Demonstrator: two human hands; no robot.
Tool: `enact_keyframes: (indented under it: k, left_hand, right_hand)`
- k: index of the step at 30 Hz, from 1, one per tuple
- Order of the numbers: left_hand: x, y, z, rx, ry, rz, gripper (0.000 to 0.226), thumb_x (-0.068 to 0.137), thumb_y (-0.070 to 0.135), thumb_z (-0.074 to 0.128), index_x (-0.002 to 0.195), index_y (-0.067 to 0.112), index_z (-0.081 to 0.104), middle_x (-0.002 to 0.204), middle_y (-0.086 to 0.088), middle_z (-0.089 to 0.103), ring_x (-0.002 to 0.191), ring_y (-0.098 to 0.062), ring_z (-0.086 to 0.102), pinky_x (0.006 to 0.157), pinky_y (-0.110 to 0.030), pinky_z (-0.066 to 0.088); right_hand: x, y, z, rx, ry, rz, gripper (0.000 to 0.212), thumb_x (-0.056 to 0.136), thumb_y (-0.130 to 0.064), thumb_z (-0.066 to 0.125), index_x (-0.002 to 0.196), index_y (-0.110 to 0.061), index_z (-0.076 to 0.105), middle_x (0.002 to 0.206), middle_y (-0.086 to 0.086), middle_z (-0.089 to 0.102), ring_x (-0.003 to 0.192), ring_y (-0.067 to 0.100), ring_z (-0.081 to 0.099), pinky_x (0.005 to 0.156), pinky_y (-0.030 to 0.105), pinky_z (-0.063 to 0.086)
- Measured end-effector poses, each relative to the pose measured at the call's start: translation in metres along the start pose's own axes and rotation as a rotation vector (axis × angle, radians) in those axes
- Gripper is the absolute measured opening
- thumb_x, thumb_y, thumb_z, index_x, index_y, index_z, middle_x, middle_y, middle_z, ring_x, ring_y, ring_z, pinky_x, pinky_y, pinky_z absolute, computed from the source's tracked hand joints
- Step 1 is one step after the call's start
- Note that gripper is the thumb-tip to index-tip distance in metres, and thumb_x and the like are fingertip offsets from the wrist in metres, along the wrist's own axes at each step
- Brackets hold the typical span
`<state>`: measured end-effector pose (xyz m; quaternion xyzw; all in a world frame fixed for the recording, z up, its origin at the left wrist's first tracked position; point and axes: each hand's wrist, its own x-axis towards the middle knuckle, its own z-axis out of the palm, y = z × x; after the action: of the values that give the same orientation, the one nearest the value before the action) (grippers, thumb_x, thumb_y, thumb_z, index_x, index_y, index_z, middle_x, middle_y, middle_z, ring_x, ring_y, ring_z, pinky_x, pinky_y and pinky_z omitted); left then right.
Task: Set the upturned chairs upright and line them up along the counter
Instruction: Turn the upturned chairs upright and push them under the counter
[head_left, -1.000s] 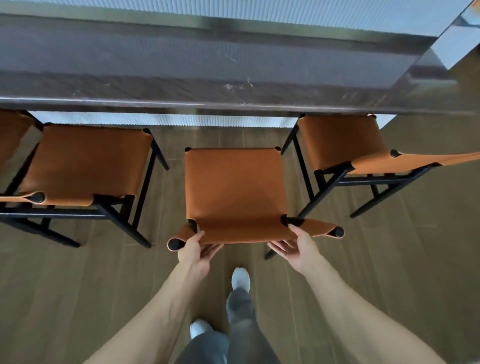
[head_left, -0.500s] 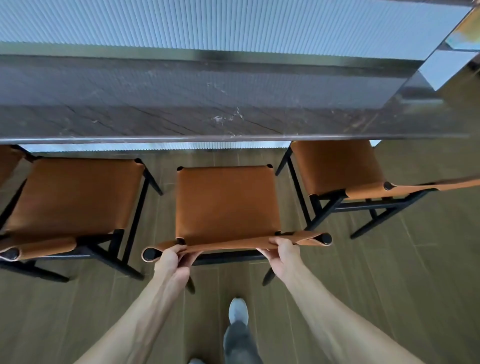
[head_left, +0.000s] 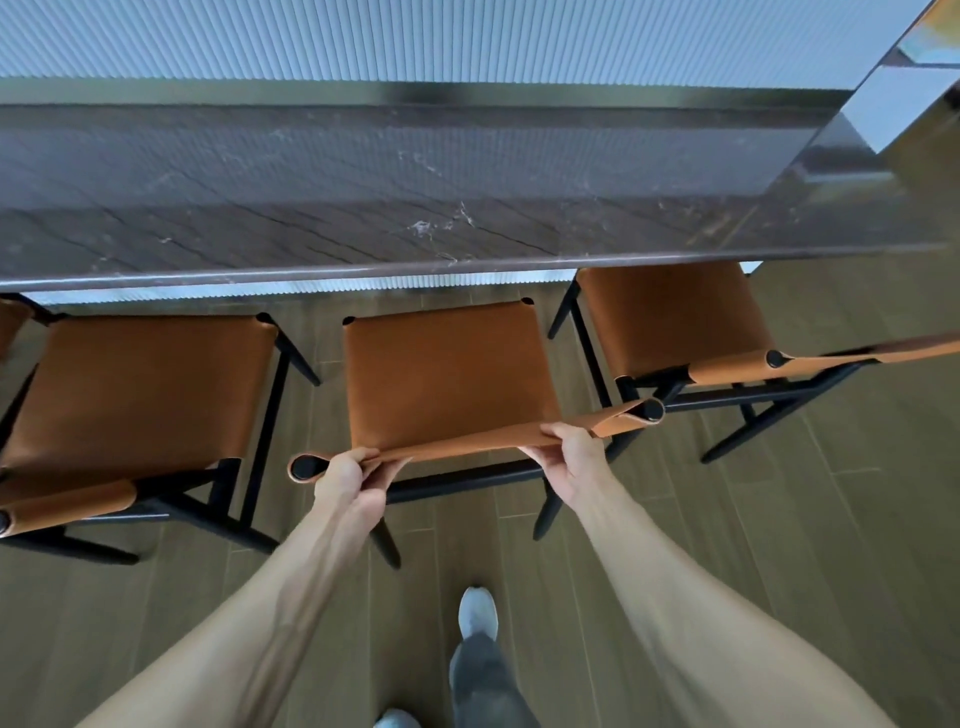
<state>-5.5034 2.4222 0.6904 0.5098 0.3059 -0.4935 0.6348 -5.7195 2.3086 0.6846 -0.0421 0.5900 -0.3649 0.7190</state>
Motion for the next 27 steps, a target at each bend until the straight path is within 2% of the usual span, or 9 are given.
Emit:
enact_keyframes:
  k: [5, 8, 12, 15, 17, 19, 21, 24, 27]
  left_hand:
    - [0.031, 0.041, -0.033, 0.105, 0.030, 0.047, 0.021, 0.097, -0.014, 0.041, 0.084, -0.001, 0.052, 0.109, -0.028, 0.059, 0.120, -0.045, 0.057, 0.103, -0.053, 0.048]
    - [0.045, 0.054, -0.043, 0.098, 0.043, 0.081, 0.020, 0.094, -0.016, 0.044, 0.085, -0.001, 0.053, 0.095, -0.024, 0.061, 0.113, -0.042, 0.060, 0.091, -0.053, 0.051]
    - [0.045, 0.036, -0.029, 0.037, 0.020, 0.064, 0.020, 0.093, -0.019, 0.044, 0.087, -0.002, 0.052, 0.099, -0.024, 0.062, 0.106, -0.041, 0.061, 0.092, -0.055, 0.053]
    - [0.051, 0.019, -0.016, -0.008, 0.010, 0.053, 0.024, 0.091, -0.020, 0.046, 0.101, 0.001, 0.053, 0.114, -0.026, 0.059, 0.111, -0.043, 0.060, 0.065, -0.036, 0.061]
    - [0.057, 0.020, -0.001, -0.011, -0.002, 0.068, 0.030, 0.091, -0.020, 0.046, 0.110, 0.002, 0.053, 0.113, -0.027, 0.059, 0.107, -0.043, 0.062, 0.081, -0.043, 0.061]
    - [0.065, 0.025, 0.008, 0.012, 0.006, 0.101, 0.022, 0.093, -0.018, 0.045, 0.101, 0.000, 0.053, 0.100, -0.026, 0.061, 0.095, -0.041, 0.065, 0.097, -0.055, 0.053]
    - [0.071, 0.033, 0.021, 0.015, -0.002, 0.109, 0.020, 0.093, -0.017, 0.045, 0.092, 0.002, 0.051, 0.097, -0.024, 0.060, 0.099, -0.041, 0.065, 0.092, -0.056, 0.054]
    - [0.078, 0.038, 0.037, 0.017, -0.002, 0.096, 0.019, 0.095, -0.015, 0.046, 0.087, 0.003, 0.050, 0.112, -0.027, 0.059, 0.108, -0.045, 0.065, 0.074, -0.052, 0.061]
    - [0.081, 0.042, 0.051, 0.008, 0.009, 0.085, 0.017, 0.095, -0.012, 0.047, 0.087, 0.003, 0.050, 0.108, -0.025, 0.061, 0.096, -0.042, 0.069, 0.080, -0.052, 0.061]
  right_hand:
    - [-0.007, 0.060, 0.018, 0.077, 0.040, 0.047, 0.046, 0.089, 0.022, 0.052, 0.126, -0.005, 0.047, 0.130, 0.025, 0.059, 0.098, 0.038, 0.066, 0.066, 0.047, 0.059]
    - [0.000, 0.078, 0.027, 0.080, 0.054, 0.062, 0.052, 0.088, 0.021, 0.054, 0.130, -0.008, 0.045, 0.128, 0.023, 0.059, 0.096, 0.037, 0.066, 0.071, 0.046, 0.060]
    - [0.015, 0.055, 0.029, 0.005, 0.045, 0.029, 0.058, 0.091, 0.019, 0.052, 0.142, -0.007, 0.041, 0.135, 0.024, 0.057, 0.109, 0.042, 0.064, 0.076, 0.049, 0.060]
    - [0.034, 0.032, 0.025, 0.007, 0.057, 0.015, 0.050, 0.091, 0.021, 0.049, 0.133, -0.004, 0.043, 0.135, 0.028, 0.055, 0.111, 0.043, 0.063, 0.091, 0.056, 0.055]
    - [0.044, 0.024, 0.035, 0.001, 0.040, 0.006, 0.056, 0.090, 0.022, 0.048, 0.139, -0.005, 0.040, 0.136, 0.029, 0.055, 0.114, 0.045, 0.062, 0.093, 0.059, 0.054]
    - [0.053, 0.018, 0.045, -0.007, 0.041, -0.008, 0.061, 0.090, 0.022, 0.047, 0.144, -0.004, 0.037, 0.137, 0.028, 0.054, 0.117, 0.046, 0.061, 0.092, 0.060, 0.054]
    - [0.062, 0.013, 0.056, -0.006, 0.023, -0.011, 0.061, 0.090, 0.022, 0.047, 0.144, -0.004, 0.037, 0.138, 0.028, 0.054, 0.117, 0.046, 0.061, 0.092, 0.060, 0.054]
    - [0.076, 0.004, 0.072, -0.010, 0.025, -0.011, 0.058, 0.089, 0.021, 0.047, 0.141, -0.005, 0.040, 0.135, 0.027, 0.056, 0.115, 0.047, 0.062, 0.094, 0.062, 0.054]
    - [0.084, -0.002, 0.079, -0.028, 0.022, 0.006, 0.053, 0.090, 0.018, 0.049, 0.135, -0.009, 0.044, 0.130, 0.024, 0.060, 0.107, 0.046, 0.066, 0.090, 0.063, 0.056]
